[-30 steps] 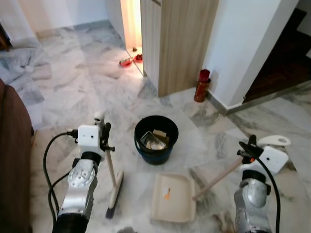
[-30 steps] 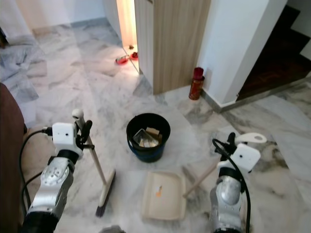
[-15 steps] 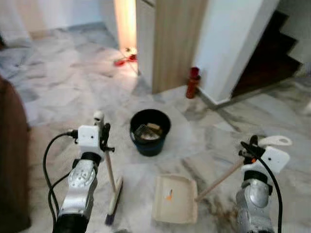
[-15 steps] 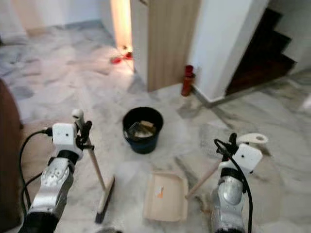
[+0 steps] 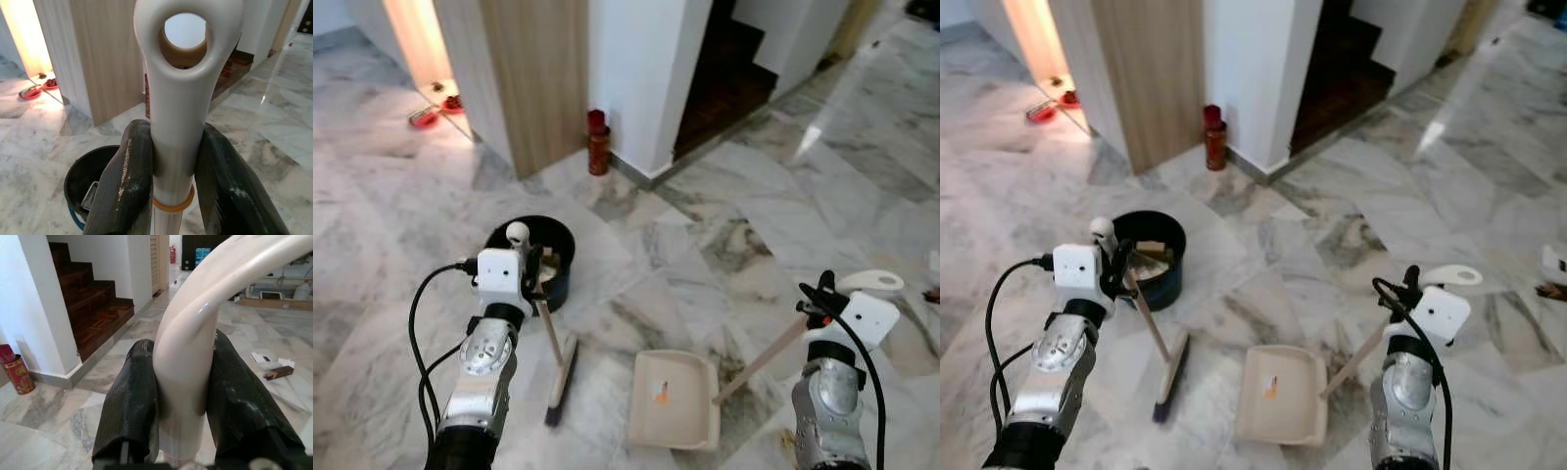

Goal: Sweep floor

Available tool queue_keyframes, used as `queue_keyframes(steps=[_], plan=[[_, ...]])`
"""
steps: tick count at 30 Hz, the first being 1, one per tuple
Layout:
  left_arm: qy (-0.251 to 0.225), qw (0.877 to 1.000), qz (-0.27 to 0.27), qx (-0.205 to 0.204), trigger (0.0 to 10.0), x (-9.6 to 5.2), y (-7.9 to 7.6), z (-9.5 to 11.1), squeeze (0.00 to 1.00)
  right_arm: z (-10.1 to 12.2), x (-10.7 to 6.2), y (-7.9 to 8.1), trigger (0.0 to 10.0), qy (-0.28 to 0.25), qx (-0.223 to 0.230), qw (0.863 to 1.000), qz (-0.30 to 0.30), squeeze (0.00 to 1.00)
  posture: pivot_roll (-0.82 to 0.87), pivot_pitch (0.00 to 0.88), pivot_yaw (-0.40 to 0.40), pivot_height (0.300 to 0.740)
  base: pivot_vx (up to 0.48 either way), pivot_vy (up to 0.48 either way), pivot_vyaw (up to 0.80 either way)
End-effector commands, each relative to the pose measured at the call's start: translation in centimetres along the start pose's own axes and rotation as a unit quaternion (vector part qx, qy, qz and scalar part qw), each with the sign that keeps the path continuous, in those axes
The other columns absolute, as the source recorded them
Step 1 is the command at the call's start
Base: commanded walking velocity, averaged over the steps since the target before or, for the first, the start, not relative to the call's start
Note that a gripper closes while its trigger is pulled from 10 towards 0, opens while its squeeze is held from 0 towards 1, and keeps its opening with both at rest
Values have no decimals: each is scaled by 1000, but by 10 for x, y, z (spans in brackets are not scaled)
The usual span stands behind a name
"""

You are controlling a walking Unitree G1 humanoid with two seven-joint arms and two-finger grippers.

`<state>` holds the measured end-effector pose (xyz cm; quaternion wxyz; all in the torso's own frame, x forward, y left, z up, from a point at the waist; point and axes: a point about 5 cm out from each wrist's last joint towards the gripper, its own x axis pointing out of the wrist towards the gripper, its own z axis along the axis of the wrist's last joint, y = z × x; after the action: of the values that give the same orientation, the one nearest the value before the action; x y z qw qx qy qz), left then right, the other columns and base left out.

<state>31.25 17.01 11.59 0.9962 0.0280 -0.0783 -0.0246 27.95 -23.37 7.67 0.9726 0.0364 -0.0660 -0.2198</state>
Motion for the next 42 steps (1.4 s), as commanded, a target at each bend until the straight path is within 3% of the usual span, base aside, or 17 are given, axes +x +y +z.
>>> queue_keyframes(steps=[1, 6, 16, 25, 28, 33, 36, 42], plan=[[-17, 1000, -2, -4, 10000, 3, -2, 5, 0, 8, 5, -2, 10000, -17, 2, 1000, -2, 0, 178, 64, -71, 740, 0, 0, -800], [-20, 1000, -14, -3, 10000, 10, -5, 8, 0, 8, 6, -2, 10000, -18, 5, 1000, -7, 0, 189, 35, -50, 740, 0, 0, -800], [-20, 999, -29, 21, 10000, 24, 4, 14, 0, 1, 1, 12, 10000, -13, 26, 999, -19, 0, 194, 1, 24, 740, 0, 0, -800], [-18, 999, -43, 15, 10000, 34, -8, 13, 0, -4, -7, 16, 10000, -8, 29, 999, -14, 0, 162, 0, 28, 740, 0, 0, -800], [-17, 999, -46, 4, 10000, 33, -17, 10, 0, -4, -8, 11, 10000, -11, 22, 1000, -9, 0, 137, 0, 23, 740, 0, 0, -800], [-6, 996, -86, -3, 10000, 28, -40, 1, 0, -5, -14, -18, 10000, -15, -12, 999, -31, 0, 102, 0, 45, 740, 0, 0, -800], [-3, 995, -98, 0, 10000, 28, -42, 0, 0, -5, -15, -26, 10000, -15, -15, 999, -45, 0, 97, 0, 51, 740, 0, 0, -800], [-4, 996, -89, -2, 10000, 40, -40, 5, 0, 6, -9, -21, 10000, -39, -14, 998, -37, 0, 52, 0, 31, 740, 0, 0, -533]])
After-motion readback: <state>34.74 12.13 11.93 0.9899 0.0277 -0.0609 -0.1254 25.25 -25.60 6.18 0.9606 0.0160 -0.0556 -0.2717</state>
